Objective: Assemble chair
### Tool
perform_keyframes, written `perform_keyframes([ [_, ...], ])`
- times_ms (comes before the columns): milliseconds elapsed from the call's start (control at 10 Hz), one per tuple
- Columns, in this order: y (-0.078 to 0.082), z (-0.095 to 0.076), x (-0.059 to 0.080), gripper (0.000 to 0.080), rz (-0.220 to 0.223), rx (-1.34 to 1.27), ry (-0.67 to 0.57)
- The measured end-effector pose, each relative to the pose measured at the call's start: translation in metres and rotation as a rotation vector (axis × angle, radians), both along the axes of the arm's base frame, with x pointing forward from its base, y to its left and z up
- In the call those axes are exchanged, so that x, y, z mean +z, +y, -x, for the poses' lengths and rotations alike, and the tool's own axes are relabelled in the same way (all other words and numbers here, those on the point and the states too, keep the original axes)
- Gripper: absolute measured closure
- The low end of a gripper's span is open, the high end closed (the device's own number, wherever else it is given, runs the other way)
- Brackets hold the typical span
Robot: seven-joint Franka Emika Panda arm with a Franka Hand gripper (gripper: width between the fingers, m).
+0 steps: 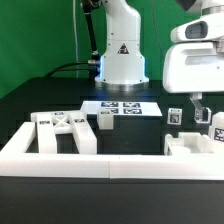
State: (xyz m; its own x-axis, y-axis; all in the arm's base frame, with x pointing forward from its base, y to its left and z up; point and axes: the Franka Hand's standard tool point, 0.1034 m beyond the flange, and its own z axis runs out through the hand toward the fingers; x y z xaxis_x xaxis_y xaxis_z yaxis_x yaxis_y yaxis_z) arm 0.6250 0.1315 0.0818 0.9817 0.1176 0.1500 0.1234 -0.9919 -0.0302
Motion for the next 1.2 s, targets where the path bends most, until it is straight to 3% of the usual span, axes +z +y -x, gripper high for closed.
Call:
perform_keyframes([
  [400, 0.0018, 0.0007, -0.0005, 0.0151, 0.065, 0.31, -0.015],
  [700, 0.0002, 0.0004, -0.0004, 0.0162, 0.074, 0.362, -0.017],
  [900, 0.0001, 0.0002, -0.0002, 0.0516, 0.069, 0.327, -0.016],
  [1200, -0.002, 0.0, -0.0005, 0.0512, 0.033, 0.136, -0.008],
])
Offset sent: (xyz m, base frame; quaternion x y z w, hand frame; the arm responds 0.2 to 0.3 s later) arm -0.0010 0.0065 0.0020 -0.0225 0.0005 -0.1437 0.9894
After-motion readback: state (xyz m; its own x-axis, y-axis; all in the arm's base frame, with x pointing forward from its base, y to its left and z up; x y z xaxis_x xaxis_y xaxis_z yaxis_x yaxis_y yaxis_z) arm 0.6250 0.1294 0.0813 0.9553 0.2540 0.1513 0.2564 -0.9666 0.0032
